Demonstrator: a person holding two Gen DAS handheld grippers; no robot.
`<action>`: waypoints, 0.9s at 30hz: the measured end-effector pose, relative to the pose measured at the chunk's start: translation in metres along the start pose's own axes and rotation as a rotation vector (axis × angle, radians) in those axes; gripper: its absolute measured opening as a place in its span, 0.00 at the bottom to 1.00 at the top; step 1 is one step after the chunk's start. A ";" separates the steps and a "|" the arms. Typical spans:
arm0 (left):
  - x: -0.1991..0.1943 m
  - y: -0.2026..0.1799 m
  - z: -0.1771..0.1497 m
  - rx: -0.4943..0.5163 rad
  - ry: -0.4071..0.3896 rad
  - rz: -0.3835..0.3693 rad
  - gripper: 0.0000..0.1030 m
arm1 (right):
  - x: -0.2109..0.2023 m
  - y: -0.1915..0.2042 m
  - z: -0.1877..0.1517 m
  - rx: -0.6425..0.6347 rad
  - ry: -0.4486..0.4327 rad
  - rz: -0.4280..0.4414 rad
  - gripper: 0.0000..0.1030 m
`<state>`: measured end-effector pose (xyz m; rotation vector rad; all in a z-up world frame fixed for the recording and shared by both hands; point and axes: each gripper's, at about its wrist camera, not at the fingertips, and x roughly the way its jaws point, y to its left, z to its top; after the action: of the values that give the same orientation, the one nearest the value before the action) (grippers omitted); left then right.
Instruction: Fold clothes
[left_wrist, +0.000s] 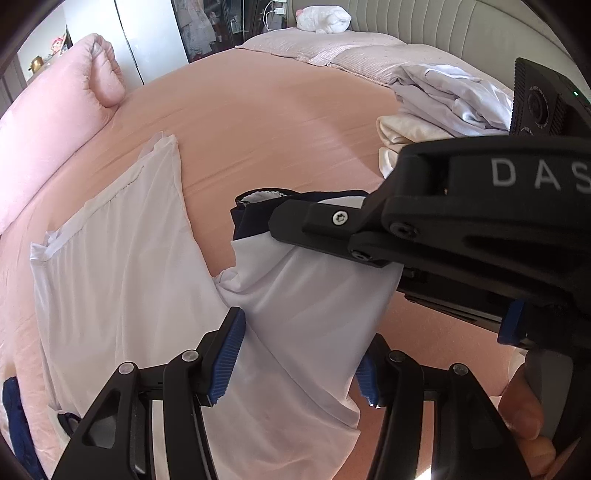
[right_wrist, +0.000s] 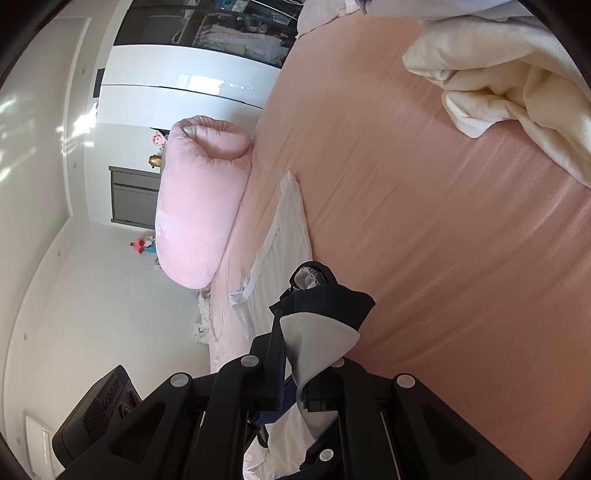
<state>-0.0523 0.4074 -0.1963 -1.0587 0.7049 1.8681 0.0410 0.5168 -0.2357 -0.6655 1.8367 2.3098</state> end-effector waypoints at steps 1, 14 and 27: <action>-0.001 0.001 -0.002 -0.002 -0.007 -0.017 0.45 | 0.001 0.001 -0.001 -0.001 0.003 0.005 0.03; -0.009 0.062 -0.030 -0.260 -0.018 -0.253 0.27 | 0.023 0.054 -0.014 -0.283 0.028 -0.103 0.06; -0.009 0.116 -0.073 -0.469 0.048 -0.312 0.27 | 0.062 0.071 -0.035 -0.274 0.218 0.080 0.54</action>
<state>-0.1226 0.2916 -0.2170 -1.4209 0.1074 1.7733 -0.0308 0.4539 -0.2030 -0.9293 1.6687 2.6655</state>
